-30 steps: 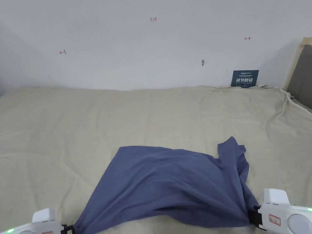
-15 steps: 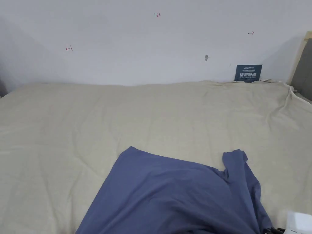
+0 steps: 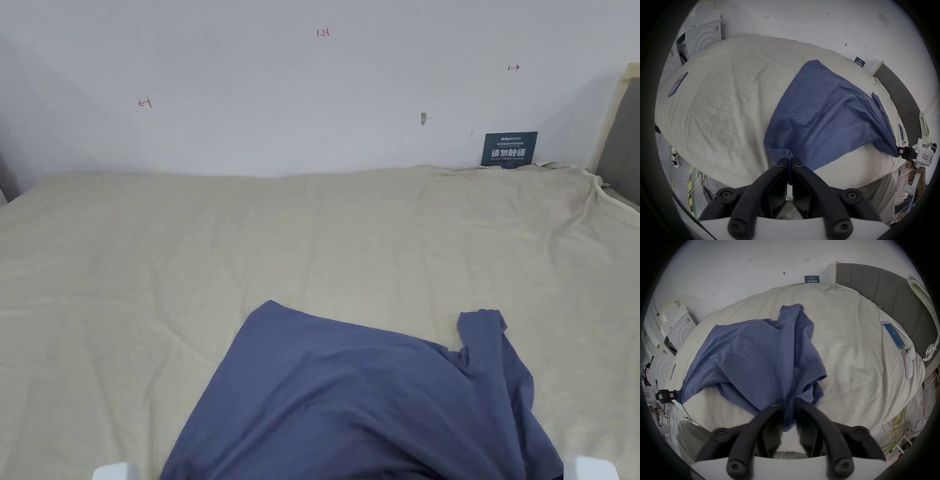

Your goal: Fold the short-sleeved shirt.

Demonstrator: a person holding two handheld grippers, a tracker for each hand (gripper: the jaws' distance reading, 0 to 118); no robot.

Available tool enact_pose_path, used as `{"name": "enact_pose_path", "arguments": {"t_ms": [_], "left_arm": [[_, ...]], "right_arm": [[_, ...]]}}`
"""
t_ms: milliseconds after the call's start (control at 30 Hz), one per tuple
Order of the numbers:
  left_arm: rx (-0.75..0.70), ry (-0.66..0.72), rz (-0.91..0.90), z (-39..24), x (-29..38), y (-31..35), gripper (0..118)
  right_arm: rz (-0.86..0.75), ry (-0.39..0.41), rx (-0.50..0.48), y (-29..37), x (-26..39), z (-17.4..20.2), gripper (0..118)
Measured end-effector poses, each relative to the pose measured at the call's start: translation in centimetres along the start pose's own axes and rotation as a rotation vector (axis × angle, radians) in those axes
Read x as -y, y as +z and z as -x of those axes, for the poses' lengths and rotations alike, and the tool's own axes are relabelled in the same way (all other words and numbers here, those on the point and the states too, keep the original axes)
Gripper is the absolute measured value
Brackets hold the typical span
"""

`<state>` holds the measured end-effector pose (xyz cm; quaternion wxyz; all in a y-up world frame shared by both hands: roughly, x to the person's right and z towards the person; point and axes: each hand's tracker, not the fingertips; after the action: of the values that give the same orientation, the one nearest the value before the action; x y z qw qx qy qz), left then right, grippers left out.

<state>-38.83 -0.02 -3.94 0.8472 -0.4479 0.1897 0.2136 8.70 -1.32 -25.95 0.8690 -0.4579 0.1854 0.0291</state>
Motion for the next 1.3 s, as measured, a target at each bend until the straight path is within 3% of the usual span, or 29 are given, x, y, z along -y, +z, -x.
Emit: {"name": "enact_pose_path", "arguments": {"t_ms": [33,67,100,167,200,533,600,667,700,733,800,833,1067,1300], "left_arm": [[-0.014,-0.002,-0.009,-0.1,-0.3,-0.2,28],[-0.009,-0.007,-0.011,-0.3,-0.6,-0.2,48],[-0.011,-0.01,-0.013,-0.5,-0.9,-0.3,78],[-0.02,-0.024,-0.03,-1.2,-1.2,0.0,106],[-0.023,-0.035,-0.05,-1.5,-1.4,0.4,111],[0.001,-0.128,-0.195,-5.4,-6.5,1.8,111],[0.013,-0.14,-0.255,-6.0,-7.7,1.4,102],[0.038,-0.143,-0.318,-6.9,-8.9,1.7,69],[0.062,-0.149,-0.353,-7.8,-9.5,2.0,38],[0.065,-0.154,-0.371,-8.5,-10.1,2.1,22],[0.071,-0.166,-0.385,-9.6,-11.4,1.7,6],[0.086,-0.173,-0.397,-10.0,-12.0,1.5,0],[0.123,-0.19,-0.363,-13.3,-18.6,-2.0,0],[0.078,-0.265,-0.23,-14.8,-26.4,-10.6,0]], "right_arm": [[-0.006,0.001,0.001,0.2,-0.2,0.0,33],[-0.018,0.009,0.001,0.6,-0.4,0.0,50],[-0.037,0.011,0.0,1.0,-0.6,0.1,73],[-0.074,0.015,0.007,1.9,-1.3,0.3,92],[-0.098,0.02,0.006,2.4,-1.7,0.3,94],[-0.311,0.06,0.001,7.6,-6.6,1.5,99],[-0.366,0.072,0.003,8.4,-7.4,1.8,98],[-0.414,0.08,0.009,8.8,-8.2,2.0,88],[-0.423,0.085,0.012,9.1,-8.6,2.1,67],[-0.445,0.093,0.012,9.3,-8.9,2.2,47],[-0.466,0.089,0.013,9.4,-9.7,2.5,11],[-0.472,0.09,0.01,9.3,-10.1,2.4,4],[-0.509,0.095,-0.016,8.0,-13.2,2.4,1],[-0.502,0.101,-0.023,5.8,-16.4,2.5,1]]}}
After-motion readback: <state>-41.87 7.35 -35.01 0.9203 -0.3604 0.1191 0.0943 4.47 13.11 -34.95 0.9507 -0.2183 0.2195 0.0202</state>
